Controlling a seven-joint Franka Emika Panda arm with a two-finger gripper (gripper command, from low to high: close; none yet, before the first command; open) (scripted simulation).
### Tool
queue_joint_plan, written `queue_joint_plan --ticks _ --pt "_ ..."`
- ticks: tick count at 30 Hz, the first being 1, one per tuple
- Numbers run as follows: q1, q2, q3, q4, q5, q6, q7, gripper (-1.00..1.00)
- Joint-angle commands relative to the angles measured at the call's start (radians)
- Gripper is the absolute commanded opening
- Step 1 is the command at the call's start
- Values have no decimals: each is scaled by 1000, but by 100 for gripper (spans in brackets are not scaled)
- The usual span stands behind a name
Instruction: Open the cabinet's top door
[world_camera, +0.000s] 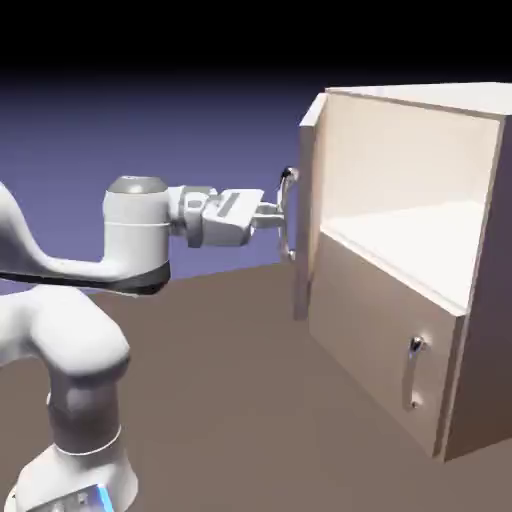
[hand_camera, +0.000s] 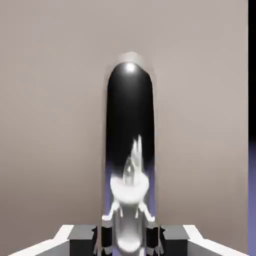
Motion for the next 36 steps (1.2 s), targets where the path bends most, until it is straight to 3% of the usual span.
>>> queue_joint_plan --ticks 1,10,19,36 --pt "9 -12 33 -6 45 -24 -12 -100" --pt "110 -27 351 4 427 -274 -65 -100" --pt "117 122 678 152 756 -551 -35 -100" --pt "-364 423 1259 730 1125 -1056 40 -100"
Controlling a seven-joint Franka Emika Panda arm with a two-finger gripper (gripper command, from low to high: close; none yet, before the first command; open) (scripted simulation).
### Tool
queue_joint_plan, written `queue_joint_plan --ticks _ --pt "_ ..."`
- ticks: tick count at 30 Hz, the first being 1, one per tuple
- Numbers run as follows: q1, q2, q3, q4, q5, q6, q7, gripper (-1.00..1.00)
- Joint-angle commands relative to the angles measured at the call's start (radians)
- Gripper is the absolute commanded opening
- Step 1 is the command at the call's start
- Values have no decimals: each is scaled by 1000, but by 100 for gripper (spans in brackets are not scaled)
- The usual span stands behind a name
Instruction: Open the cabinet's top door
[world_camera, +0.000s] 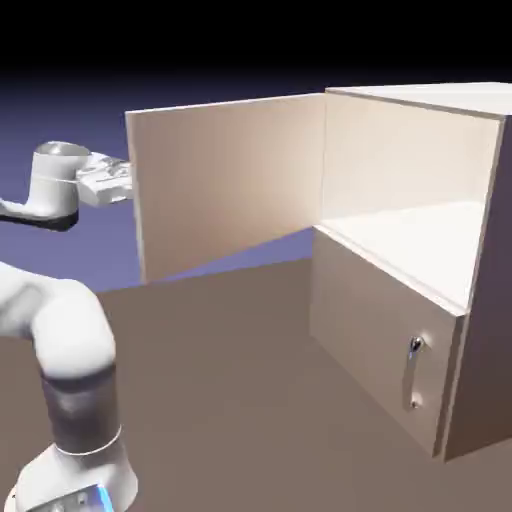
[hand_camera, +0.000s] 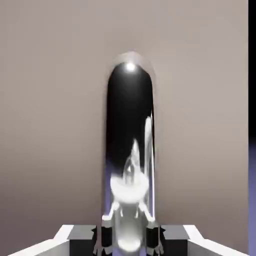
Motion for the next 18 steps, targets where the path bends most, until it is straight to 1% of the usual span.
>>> queue_joint_plan --ticks 1,8,18 --pt "-36 4 30 34 12 -23 -1 -100" --pt "-290 -12 211 268 85 -168 -29 -100" --pt "-631 -121 386 628 158 -372 -123 -100"
